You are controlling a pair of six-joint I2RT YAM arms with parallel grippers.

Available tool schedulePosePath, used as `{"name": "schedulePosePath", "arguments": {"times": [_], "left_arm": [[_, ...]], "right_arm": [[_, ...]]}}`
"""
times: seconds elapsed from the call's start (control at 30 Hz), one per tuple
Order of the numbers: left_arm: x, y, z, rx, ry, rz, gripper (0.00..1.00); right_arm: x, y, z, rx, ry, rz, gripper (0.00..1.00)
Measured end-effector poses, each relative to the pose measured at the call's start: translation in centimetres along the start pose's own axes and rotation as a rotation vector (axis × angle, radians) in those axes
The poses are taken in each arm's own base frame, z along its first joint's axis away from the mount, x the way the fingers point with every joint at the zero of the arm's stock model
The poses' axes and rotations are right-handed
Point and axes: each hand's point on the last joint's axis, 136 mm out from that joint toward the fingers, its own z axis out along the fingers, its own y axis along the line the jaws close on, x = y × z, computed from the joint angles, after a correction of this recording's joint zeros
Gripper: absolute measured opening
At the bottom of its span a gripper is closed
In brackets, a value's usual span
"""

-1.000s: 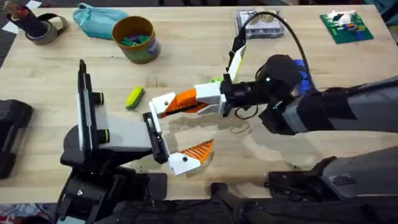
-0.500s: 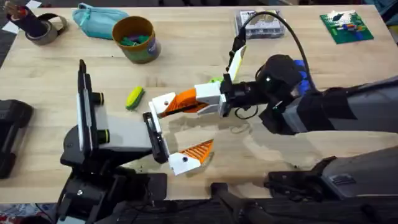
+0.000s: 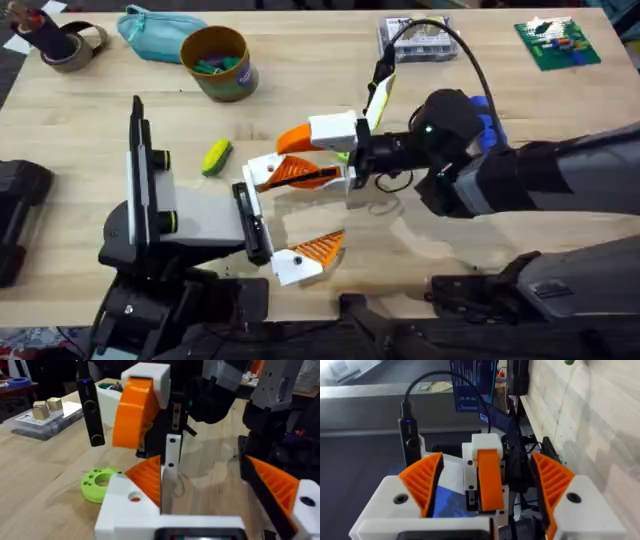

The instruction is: Pick up the gripper from the table and insert it into the empty holder that is missing its gripper. Then pick up a screw, insert it into the mounting hole, and use the screwdriver to tighten it. Finally, clean up the table by picking up the vegetable and placing it into the bucket.

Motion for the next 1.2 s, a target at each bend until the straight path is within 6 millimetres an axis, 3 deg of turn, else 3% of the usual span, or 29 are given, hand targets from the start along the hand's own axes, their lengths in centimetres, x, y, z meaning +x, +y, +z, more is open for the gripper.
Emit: {"name": "schedulePosePath", "arguments": {"times": [0.27, 0.5, 0.67, 0.73, 0.77, 0.83, 1.0, 1.2], "left_arm": [[0.0, 0.0, 0.0, 0.002, 0.0, 0.0, 0.987], [0.0, -0.1, 0.0, 0.003, 0.0, 0.0, 0.986], [0.0, -0.1, 0.0, 0.003, 0.0, 0.001, 0.986], [0.0, -0.1, 0.0, 0.004, 0.0, 0.003, 0.986], [0.0, -0.1, 0.0, 0.006, 0.0, 0.003, 0.986], [0.0, -0.1, 0.0, 0.006, 0.0, 0.003, 0.986], [0.0, -0.1, 0.0, 0.007, 0.001, 0.005, 0.986], [0.0, -0.1, 0.0, 0.007, 0.001, 0.006, 0.986]], "right_arm": [[-0.4, 0.1, -0.3, -0.004, -0.014, -0.006, 0.995], [-2.3, 1.2, -2.3, -0.027, -0.069, -0.064, 0.995], [-4.8, 2.3, -5.8, 0.008, -0.184, -0.12, 0.995], [-6.0, 2.0, -7.7, 0.05, -0.242, -0.118, 0.992], [-7.5, 1.1, -10.4, 0.13, -0.309, -0.105, 0.997], [-8.2, 1.0, -11.8, 0.183, -0.329, -0.112, 0.997], [-8.6, 2.7, -14.4, 0.319, -0.335, -0.158, 0.997], [-6.8, 5.4, -16.9, 0.577, -0.328, -0.266, 0.997]]}}
